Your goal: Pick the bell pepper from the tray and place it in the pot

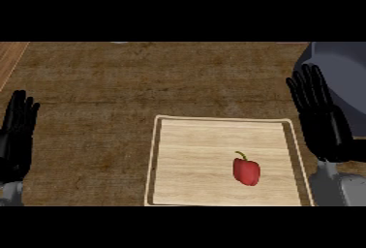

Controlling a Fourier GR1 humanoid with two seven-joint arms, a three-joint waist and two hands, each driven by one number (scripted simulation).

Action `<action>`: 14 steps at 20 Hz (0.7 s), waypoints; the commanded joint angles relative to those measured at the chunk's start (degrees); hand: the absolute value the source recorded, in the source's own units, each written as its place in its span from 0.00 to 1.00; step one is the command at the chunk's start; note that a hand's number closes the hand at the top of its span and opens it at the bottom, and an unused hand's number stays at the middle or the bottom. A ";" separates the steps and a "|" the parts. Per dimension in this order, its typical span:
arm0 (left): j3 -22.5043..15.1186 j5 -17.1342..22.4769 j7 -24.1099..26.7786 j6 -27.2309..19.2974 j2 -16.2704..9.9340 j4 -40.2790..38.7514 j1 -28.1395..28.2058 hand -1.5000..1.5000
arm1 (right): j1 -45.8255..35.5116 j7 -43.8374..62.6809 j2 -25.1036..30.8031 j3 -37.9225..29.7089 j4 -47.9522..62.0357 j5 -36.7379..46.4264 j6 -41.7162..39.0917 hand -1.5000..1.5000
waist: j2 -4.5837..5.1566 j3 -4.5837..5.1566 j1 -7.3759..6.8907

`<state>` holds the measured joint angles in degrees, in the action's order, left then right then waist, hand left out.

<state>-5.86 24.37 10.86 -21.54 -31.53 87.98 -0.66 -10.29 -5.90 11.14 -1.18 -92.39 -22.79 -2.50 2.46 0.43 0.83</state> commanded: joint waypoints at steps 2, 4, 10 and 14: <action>-2.01 -0.85 -1.86 0.89 0.96 1.34 -2.39 0.50 | -5.92 3.91 7.94 0.07 0.06 -2.40 -9.97 1.00 | -2.41 -0.46 -1.03; -1.14 0.48 -2.89 2.56 -0.22 2.24 -6.47 0.50 | -9.48 4.74 13.31 1.77 -0.86 -4.13 -19.01 1.00 | -2.31 -0.50 -1.20; -2.63 2.27 -4.62 3.60 2.39 2.85 -8.48 0.50 | -7.80 -10.08 28.21 -0.72 2.04 20.26 -21.01 0.00 | -1.95 -0.63 -0.72; -3.25 1.24 -5.17 2.22 4.61 0.45 -11.40 0.50 | -3.60 -28.84 31.07 0.99 2.40 25.92 -25.82 0.00 | -2.11 -0.62 -0.32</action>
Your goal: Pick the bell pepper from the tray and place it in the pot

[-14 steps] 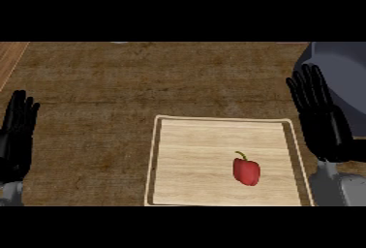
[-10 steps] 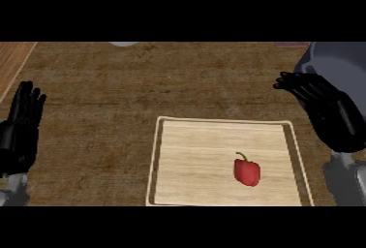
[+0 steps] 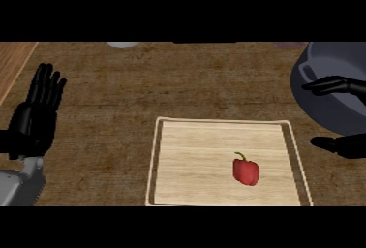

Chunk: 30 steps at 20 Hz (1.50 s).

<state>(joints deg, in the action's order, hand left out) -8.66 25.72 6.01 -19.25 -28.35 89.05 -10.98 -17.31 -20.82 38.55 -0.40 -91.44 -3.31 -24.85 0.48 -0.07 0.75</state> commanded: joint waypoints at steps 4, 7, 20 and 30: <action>1.19 0.24 -3.12 0.92 0.80 -3.10 -5.50 0.50 | 2.65 -19.88 7.66 0.11 1.92 14.03 -1.97 0.00 | -0.31 0.01 -0.40; -0.02 -2.25 0.11 0.84 2.78 -5.13 -3.64 0.50 | 7.10 -17.13 9.08 1.71 -4.42 19.11 0.17 0.00 | -0.52 0.09 0.07; 1.77 -3.66 -3.84 2.01 3.99 -3.25 -4.92 0.50 | 6.61 10.19 4.09 15.68 -21.27 35.10 -6.99 0.00 | -0.50 0.11 -0.87; 4.95 -5.27 -3.73 6.44 6.23 -6.61 -6.23 0.50 | 10.30 15.81 -4.88 22.81 -19.08 45.40 -9.16 0.00 | -0.47 0.08 -0.54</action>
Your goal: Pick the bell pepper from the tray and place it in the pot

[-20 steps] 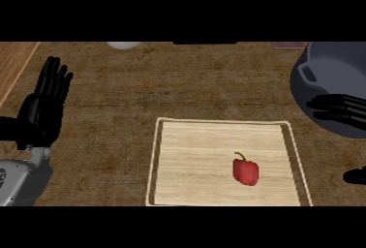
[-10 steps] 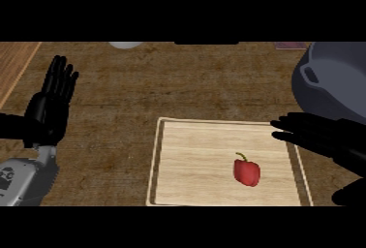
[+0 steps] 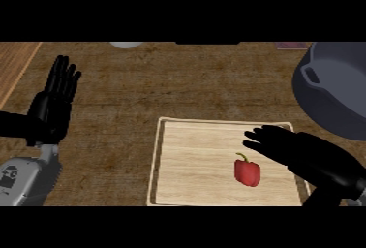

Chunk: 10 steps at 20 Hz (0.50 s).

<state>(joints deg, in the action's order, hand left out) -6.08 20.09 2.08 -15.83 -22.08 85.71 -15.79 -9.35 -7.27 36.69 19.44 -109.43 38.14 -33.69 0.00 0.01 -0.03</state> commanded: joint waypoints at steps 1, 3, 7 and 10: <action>2.85 -0.97 3.05 3.37 0.63 -1.40 1.91 0.50 | -0.56 -3.93 -1.42 -1.02 4.48 3.32 -0.71 0.00 | 0.02 -0.01 -0.07; 2.17 -2.32 -1.64 1.99 2.04 -1.34 -2.41 0.50 | 1.52 -4.21 -3.40 1.45 3.93 7.70 1.83 0.00 | 0.01 -0.02 0.10; 3.85 -2.31 -3.22 3.42 0.88 3.95 1.94 0.50 | 5.63 -8.55 -5.35 2.36 5.99 10.61 7.22 0.00 | -0.05 -0.03 0.00; 4.01 -5.58 -2.66 1.57 4.29 -1.31 -2.50 0.50 | 2.97 -10.25 -7.49 1.10 7.41 12.27 6.92 0.00 | 0.02 -0.02 0.14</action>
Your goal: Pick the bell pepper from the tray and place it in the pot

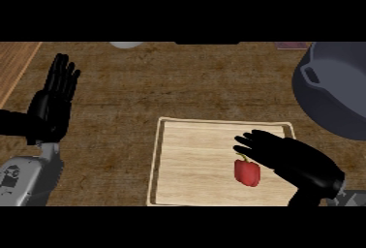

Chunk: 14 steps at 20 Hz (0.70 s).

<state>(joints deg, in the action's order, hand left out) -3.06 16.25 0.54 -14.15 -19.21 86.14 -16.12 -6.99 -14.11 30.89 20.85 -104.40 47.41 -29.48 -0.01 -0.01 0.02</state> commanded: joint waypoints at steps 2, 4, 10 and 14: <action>2.38 -0.94 -1.87 2.82 0.69 -4.62 -4.24 0.50 | -1.29 -0.02 -4.12 0.66 0.70 3.75 -1.08 0.00 | 0.02 0.01 0.12; 1.96 -1.49 -5.01 0.67 0.09 5.28 1.21 0.50 | 4.24 -0.67 -3.59 2.31 1.29 8.05 4.66 0.00 | -0.08 -0.02 -0.08; 1.15 -5.32 0.45 0.18 4.93 -0.75 -1.48 0.50 | 1.87 4.25 -8.42 3.23 4.17 13.18 4.00 0.00 | 0.03 0.00 0.13; 5.96 -1.96 -0.48 6.88 1.95 -3.46 -2.23 0.50 | -0.11 0.94 -10.88 1.90 8.66 13.24 4.37 0.00 | 0.05 0.01 0.00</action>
<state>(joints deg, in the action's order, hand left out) 0.07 13.12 -0.79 -11.03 -16.36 86.01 -16.69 -5.35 -12.34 22.85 23.12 -99.20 59.49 -25.44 0.00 -0.01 0.05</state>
